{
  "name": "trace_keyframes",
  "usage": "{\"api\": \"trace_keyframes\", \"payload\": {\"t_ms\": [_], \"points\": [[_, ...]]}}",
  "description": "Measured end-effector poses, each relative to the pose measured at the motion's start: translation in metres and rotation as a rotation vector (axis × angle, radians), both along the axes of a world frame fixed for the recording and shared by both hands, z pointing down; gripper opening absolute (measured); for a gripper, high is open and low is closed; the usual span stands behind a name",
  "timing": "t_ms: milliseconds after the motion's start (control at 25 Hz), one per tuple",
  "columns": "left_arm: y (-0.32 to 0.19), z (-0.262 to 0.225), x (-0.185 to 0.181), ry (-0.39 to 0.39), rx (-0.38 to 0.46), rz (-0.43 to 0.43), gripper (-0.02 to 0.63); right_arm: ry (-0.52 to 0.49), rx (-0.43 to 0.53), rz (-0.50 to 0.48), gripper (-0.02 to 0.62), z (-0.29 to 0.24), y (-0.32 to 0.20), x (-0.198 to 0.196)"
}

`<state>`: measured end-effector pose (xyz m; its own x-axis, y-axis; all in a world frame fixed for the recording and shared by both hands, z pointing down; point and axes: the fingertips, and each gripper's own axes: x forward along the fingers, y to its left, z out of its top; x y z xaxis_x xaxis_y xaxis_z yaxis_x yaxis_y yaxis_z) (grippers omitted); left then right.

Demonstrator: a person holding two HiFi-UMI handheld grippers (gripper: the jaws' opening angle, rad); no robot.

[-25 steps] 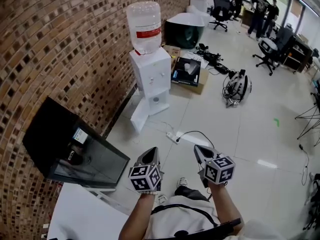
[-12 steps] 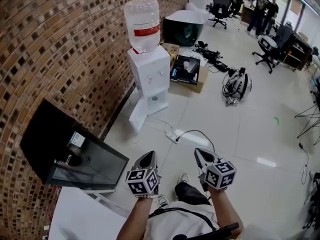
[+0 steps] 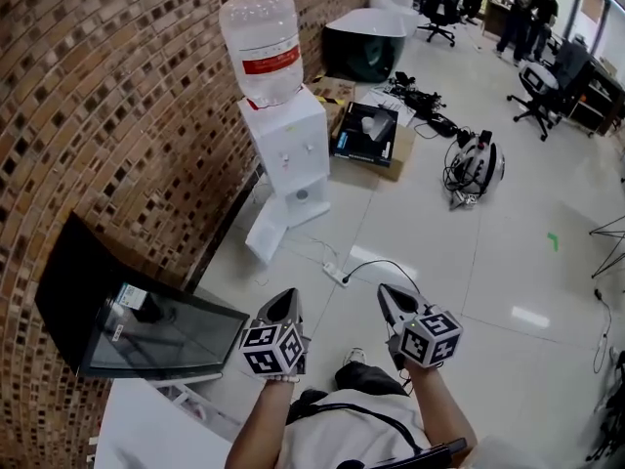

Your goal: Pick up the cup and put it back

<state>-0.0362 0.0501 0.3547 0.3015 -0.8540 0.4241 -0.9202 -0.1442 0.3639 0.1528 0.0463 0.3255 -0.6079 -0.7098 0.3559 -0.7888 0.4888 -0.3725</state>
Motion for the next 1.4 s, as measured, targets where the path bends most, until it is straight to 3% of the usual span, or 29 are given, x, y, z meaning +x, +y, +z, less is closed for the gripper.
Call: {"api": "trace_keyframes", "payload": {"t_ms": [320, 560, 1040, 1400], "points": [[-0.041, 0.015, 0.008, -0.014, -0.021, -0.063, 0.000, -0.006, -0.046, -0.081, 0.014, 0.032, -0.044, 0.013], [-0.079, 0.044, -0.002, -0.015, -0.061, -0.074, 0.000, 0.008, -0.069, -0.104, 0.012, 0.059, -0.086, -0.001], [-0.233, 0.121, -0.046, 0.008, -0.097, -0.071, 0.000, 0.087, -0.135, -0.142, 0.014, 0.143, -0.232, -0.075], [-0.341, 0.232, -0.089, -0.016, -0.132, -0.047, 0.000, 0.178, -0.132, -0.110, 0.020, 0.281, -0.372, -0.135]]}}
